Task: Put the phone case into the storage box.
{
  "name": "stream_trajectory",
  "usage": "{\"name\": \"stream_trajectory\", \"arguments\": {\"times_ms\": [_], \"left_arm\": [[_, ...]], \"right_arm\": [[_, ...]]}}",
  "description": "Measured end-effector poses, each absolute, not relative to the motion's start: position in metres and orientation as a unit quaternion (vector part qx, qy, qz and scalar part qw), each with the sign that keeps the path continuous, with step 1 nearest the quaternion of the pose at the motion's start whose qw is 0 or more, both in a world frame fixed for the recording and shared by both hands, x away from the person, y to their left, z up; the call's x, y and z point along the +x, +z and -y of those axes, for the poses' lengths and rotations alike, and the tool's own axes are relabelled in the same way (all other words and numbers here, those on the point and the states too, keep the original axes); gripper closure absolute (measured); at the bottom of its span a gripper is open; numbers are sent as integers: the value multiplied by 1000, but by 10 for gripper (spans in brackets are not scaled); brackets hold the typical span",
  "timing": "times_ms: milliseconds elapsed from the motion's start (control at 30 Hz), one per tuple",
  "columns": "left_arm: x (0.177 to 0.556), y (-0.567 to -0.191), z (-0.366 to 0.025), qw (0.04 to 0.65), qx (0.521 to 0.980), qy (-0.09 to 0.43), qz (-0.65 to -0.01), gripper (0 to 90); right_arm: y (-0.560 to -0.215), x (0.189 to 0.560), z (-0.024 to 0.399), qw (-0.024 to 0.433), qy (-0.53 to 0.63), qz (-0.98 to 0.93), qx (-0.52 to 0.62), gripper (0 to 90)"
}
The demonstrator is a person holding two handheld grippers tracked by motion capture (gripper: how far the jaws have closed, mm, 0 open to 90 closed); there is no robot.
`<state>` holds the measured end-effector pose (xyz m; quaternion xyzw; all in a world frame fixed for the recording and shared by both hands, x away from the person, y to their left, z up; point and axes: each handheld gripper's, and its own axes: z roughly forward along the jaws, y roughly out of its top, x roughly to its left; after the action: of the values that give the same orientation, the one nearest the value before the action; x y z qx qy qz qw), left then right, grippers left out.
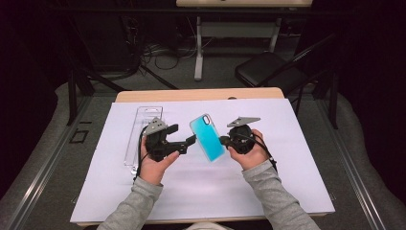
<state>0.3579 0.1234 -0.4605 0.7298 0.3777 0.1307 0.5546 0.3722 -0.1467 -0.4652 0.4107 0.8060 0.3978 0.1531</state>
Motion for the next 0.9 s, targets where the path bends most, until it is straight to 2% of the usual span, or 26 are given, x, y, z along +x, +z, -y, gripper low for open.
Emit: {"name": "stream_trajectory", "arguments": {"times_ms": [233, 400, 633, 900], "left_arm": [[356, -464, -123, 557, 731, 112, -379, 168], [356, -468, -123, 562, 726, 83, -388, 226], [355, -474, -123, 558, 726, 77, -396, 293], [354, -476, -121, 556, 727, 68, -396, 308]], "right_arm": [[-467, 370, 144, 161, 406, -802, 407, 881], [-468, 369, 144, 166, 410, -799, 406, 881], [-471, 367, 141, 175, 419, -795, 403, 881], [-476, 364, 136, 185, 428, -790, 398, 881]]}}
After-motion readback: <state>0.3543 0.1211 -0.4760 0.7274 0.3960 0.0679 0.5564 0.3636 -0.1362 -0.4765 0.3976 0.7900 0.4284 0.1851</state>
